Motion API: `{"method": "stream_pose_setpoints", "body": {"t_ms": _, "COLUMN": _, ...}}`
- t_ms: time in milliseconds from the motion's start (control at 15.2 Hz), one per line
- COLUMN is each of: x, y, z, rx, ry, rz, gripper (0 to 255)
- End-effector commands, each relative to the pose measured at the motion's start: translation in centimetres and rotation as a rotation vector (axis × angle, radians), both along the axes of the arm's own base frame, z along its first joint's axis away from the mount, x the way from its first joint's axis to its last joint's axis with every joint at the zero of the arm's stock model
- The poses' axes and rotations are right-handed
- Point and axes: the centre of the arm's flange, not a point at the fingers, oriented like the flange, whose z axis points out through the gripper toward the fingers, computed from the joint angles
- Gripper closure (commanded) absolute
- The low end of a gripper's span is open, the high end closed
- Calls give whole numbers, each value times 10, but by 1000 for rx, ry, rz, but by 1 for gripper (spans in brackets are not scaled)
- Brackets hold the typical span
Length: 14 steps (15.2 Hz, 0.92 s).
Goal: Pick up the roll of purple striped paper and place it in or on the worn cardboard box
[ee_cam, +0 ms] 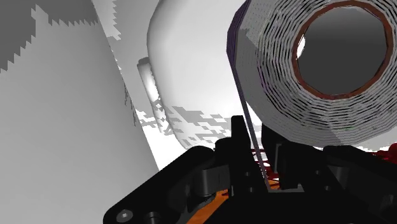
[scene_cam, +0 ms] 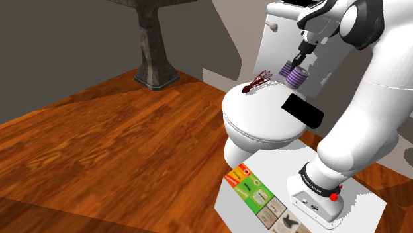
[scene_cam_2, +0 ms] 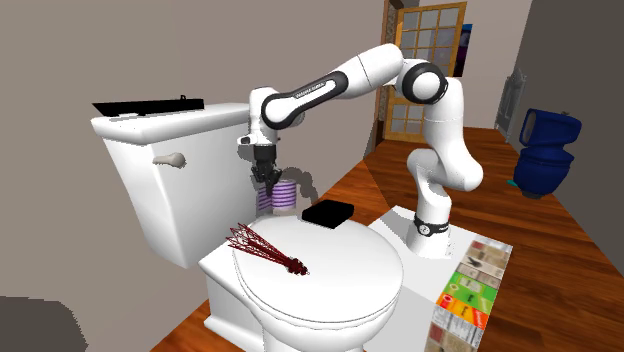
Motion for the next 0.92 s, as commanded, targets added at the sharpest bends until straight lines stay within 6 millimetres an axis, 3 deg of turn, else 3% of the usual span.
{"method": "stream_pose_setpoints", "body": {"t_ms": 0, "x": 0, "y": 1, "z": 11, "rx": 0, "ry": 0, "rz": 0, "gripper": 255}}
{"method": "stream_pose_setpoints", "body": {"t_ms": 858, "x": 0, "y": 1, "z": 79, "rx": 0, "ry": 0, "rz": 0, "gripper": 255}}
